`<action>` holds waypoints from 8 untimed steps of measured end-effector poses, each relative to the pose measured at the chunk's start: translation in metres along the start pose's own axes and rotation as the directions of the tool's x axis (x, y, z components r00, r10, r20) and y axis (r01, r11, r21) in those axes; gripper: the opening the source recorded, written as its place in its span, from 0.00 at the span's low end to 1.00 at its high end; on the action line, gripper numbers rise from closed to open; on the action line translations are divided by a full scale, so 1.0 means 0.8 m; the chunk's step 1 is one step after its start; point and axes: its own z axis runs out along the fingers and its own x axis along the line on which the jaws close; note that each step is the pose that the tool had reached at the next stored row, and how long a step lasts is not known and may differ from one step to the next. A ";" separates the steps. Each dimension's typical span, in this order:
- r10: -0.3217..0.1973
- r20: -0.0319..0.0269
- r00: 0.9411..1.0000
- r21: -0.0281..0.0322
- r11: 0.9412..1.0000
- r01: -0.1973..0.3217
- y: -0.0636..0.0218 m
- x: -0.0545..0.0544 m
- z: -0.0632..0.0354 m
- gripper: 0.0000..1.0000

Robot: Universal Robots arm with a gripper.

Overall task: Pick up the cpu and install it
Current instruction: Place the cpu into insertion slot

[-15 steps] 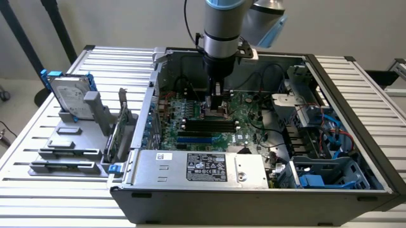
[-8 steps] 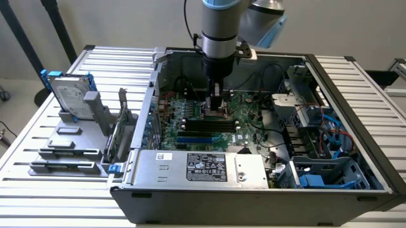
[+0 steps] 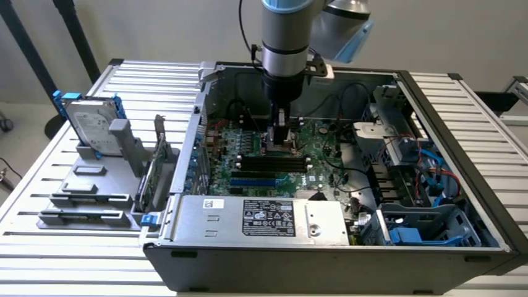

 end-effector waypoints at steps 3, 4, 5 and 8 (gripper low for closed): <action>0.004 0.000 1.000 -0.002 1.000 -0.004 0.000 0.000 0.002 0.54; 0.005 0.000 1.000 -0.003 1.000 -0.005 0.000 0.000 0.002 0.54; 0.006 0.000 1.000 -0.004 1.000 -0.006 0.000 0.000 0.004 0.54; 0.008 0.000 1.000 -0.006 1.000 -0.008 0.000 -0.001 0.008 0.54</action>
